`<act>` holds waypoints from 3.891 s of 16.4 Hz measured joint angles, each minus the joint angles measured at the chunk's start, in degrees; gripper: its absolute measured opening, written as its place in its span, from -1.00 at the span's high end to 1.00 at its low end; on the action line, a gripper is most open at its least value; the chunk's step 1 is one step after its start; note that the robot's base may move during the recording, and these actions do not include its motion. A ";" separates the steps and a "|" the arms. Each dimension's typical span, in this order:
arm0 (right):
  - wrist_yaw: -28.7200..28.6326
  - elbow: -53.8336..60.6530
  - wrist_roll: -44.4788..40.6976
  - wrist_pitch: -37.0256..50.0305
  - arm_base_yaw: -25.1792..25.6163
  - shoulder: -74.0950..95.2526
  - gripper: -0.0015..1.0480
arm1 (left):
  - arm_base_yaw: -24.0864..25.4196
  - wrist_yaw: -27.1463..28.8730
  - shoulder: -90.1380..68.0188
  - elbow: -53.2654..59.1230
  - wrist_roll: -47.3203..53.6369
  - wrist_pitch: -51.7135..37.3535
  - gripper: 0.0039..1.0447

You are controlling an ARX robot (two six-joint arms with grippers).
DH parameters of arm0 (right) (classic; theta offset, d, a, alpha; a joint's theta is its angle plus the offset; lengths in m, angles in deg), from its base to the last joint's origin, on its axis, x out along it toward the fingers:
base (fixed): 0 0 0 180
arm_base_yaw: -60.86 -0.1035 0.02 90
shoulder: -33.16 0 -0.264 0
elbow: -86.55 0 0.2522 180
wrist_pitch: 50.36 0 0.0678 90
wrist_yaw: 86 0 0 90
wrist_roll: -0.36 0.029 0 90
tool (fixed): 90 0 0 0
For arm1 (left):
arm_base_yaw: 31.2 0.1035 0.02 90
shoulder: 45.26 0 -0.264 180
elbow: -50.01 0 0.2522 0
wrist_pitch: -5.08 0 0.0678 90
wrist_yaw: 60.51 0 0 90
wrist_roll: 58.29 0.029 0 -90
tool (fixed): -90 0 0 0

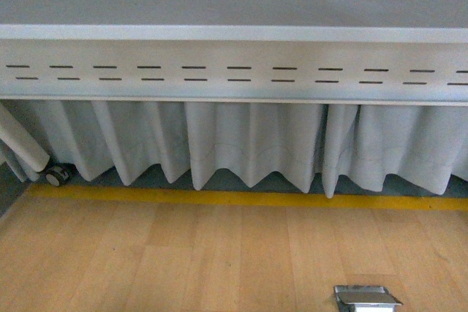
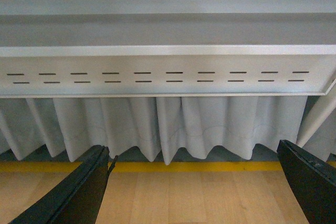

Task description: Open oven

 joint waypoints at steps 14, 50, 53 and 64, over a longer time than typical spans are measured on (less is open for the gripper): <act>-0.02 0.00 0.00 0.00 0.00 0.00 -0.87 | 0.00 0.00 0.00 0.00 -0.02 0.00 -0.88; -0.04 0.00 0.00 -0.02 0.00 -0.02 -0.87 | 0.00 0.00 0.00 -0.02 0.15 -0.28 -0.88; 0.00 0.00 0.00 -0.02 0.00 0.04 -0.87 | 0.00 0.04 0.00 -0.02 0.13 0.00 -0.88; 0.00 0.00 0.00 0.00 0.00 0.04 -0.87 | 0.00 0.02 0.00 -0.02 0.15 0.00 -0.88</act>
